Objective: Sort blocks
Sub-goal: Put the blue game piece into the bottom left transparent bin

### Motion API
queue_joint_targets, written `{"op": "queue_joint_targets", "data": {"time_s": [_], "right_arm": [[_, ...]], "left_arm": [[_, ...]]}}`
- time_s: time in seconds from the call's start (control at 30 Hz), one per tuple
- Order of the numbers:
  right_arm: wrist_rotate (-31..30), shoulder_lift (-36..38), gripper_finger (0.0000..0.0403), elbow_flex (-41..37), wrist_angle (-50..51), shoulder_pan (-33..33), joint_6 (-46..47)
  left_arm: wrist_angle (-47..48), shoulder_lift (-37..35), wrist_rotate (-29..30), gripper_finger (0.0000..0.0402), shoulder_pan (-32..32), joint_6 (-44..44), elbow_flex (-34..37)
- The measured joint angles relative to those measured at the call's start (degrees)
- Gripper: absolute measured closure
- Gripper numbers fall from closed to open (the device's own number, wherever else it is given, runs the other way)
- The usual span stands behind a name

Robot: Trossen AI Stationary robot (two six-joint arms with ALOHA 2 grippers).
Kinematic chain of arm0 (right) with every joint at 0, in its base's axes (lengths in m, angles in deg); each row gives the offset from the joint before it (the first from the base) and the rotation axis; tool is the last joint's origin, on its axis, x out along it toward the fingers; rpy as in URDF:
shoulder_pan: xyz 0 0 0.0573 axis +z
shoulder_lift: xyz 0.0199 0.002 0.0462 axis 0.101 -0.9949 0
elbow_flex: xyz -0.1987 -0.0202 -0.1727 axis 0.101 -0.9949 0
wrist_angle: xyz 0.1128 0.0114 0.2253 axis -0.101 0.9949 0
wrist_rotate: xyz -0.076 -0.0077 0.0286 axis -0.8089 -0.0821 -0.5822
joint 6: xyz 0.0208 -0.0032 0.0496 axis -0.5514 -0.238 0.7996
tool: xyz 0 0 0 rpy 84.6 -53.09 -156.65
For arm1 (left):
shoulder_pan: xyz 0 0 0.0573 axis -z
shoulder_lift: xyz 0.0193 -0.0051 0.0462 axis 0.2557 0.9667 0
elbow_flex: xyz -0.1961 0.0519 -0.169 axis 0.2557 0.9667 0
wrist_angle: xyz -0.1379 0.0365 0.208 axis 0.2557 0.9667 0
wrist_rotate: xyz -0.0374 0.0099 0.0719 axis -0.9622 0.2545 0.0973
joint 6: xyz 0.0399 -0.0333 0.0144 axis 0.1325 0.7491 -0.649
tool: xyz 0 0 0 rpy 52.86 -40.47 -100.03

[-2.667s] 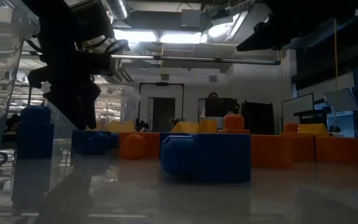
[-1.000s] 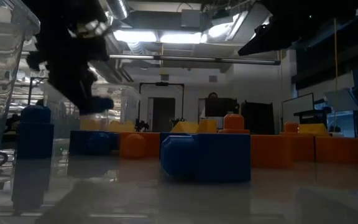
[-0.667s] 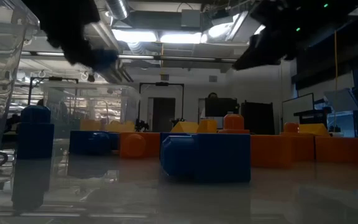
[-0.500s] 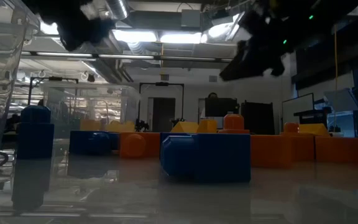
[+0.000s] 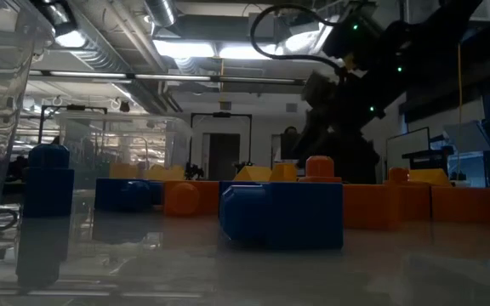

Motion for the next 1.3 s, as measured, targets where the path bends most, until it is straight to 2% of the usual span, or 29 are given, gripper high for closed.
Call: {"op": "queue_joint_targets", "data": {"time_s": [0.4, 0.77, 0.87, 1.1, 1.3], "right_arm": [[-1.92, -1.11, 0.0243, 0.02, -2.32, 0.02, -0.10], [-1.78, -1.11, 0.0243, 0.02, -2.28, 0.02, 0.07], [-1.77, -1.11, 0.0243, 0.02, -2.28, 0.02, 0.07], [-1.76, -1.11, 0.0243, 0.02, -2.26, -0.02, -0.04], [-1.73, -1.11, 0.0243, 0.02, -2.21, -0.02, -0.08]], "left_arm": [[-0.10, 4.77, 0.10, 0.0263, 11.51, 26.64, 0.05], [-0.04, 7.73, 0.10, 0.0244, 13.55, 51.35, 0.09], [-0.01, 7.73, 0.09, 0.0243, 13.55, 53.89, 0.09], [0.03, 7.64, 0.09, 0.0243, 13.55, 53.29, 0.09], [5.99, 7.66, -0.11, 0.0243, 13.71, 61.08, 0.09]]}}
